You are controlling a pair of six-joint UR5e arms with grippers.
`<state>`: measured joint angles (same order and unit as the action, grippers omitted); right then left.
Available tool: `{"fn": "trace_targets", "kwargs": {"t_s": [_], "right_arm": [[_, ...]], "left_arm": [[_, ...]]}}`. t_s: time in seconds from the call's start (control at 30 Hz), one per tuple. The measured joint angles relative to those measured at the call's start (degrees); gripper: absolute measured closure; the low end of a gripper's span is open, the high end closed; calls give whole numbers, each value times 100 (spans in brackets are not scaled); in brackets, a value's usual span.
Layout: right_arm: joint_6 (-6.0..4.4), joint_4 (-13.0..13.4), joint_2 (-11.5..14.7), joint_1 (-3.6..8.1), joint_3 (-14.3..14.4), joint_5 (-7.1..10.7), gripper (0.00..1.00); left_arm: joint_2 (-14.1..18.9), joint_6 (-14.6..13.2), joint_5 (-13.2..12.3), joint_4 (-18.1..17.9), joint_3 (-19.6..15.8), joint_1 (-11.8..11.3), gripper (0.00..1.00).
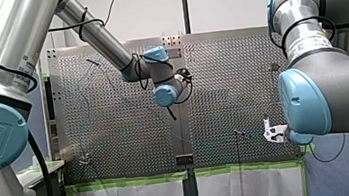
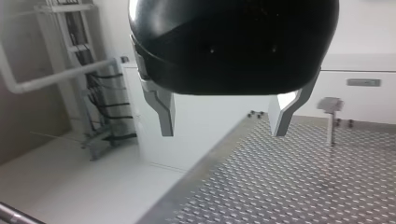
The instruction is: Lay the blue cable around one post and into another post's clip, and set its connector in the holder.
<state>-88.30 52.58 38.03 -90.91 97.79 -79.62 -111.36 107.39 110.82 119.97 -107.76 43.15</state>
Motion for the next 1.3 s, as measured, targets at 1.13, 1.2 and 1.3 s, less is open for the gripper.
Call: {"fn": "trace_targets", "kwargs": {"t_s": [1.13, 1.2, 1.3], "right_arm": [[12, -1, -8, -47, 0, -1, 100], [13, -1, -11, -47, 0, 1, 100], [12, -1, -22, -46, 0, 2, 100]], "left_arm": [[411, -166, 282, -159, -1634, 28, 0], [411, -166, 284, -165, -1725, 34, 0], [411, -163, 285, -199, -1881, 42, 0]]}}
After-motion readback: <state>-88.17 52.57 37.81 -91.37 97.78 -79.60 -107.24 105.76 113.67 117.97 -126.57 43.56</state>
